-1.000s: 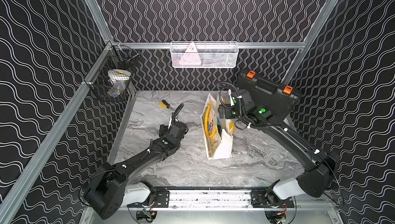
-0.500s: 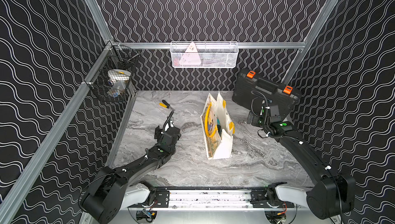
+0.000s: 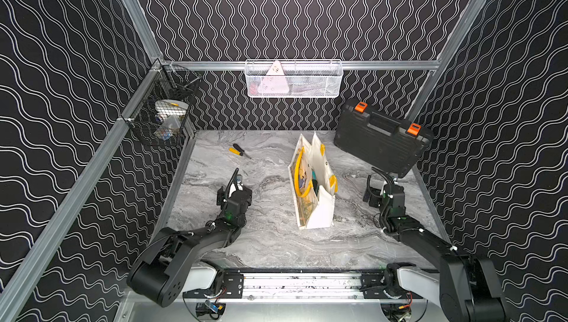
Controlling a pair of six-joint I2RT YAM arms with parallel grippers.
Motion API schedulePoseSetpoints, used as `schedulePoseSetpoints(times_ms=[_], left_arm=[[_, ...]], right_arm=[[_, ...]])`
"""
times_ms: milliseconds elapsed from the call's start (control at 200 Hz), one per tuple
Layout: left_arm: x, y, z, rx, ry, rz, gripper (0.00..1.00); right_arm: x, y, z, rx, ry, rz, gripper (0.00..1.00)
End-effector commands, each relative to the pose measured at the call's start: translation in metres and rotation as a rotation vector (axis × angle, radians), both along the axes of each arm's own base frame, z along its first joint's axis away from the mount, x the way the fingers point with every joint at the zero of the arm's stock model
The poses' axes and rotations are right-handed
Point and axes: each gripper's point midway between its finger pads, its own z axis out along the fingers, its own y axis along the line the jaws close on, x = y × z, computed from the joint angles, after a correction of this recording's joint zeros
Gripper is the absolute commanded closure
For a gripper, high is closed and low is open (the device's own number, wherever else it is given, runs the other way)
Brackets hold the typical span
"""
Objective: Place the art knife into the pouch
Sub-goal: Reset both arms
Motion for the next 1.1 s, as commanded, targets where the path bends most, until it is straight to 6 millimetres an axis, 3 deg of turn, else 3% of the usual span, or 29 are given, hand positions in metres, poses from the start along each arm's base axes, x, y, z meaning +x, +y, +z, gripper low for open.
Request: schedulePoseSetpoints(times_ms=[0,120,290,380,555,680,785,891,1096], left_arm=[[0.015,-0.001,0.017,-0.047,-0.088,-0.015,0.11],[0.017,0.005,0.017,-0.049,-0.094,-0.012,0.11],[0.025,0.009,0.017,-0.057,-0.11,-0.03,0.11],[0.03,0.008,0.017,-0.059,-0.123,-0.048,0.11],[0.032,0.01,0.007,-0.099,-0.17,-0.085,0.11],[0.033,-0.001,-0.005,-0.086,-0.194,-0.159,0.12],[0.038,-0.001,-0.01,-0.105,-0.157,-0.17,0.1],[0.047,-0.015,-0.016,-0.111,-0.1,-0.257,0.09],[0.056,-0.011,-0.022,-0.173,-0.05,-0.282,0.02]], right_arm=[[0.033,0.001,0.049,-0.018,-0.281,0.018,0.0],[0.041,-0.003,0.02,-0.027,-0.276,0.0,0.0],[0.047,0.001,0.004,-0.037,-0.307,0.033,0.0],[0.05,0.002,-0.005,-0.011,-0.229,0.033,0.0],[0.054,0.004,-0.003,-0.016,-0.245,0.058,0.0],[0.055,0.002,-0.003,-0.021,-0.247,0.049,0.0],[0.057,0.005,-0.006,-0.02,-0.22,0.064,0.0],[0.061,0.003,-0.006,-0.025,-0.213,0.054,0.0],[0.067,0.0,-0.011,0.007,-0.169,0.042,0.0]])
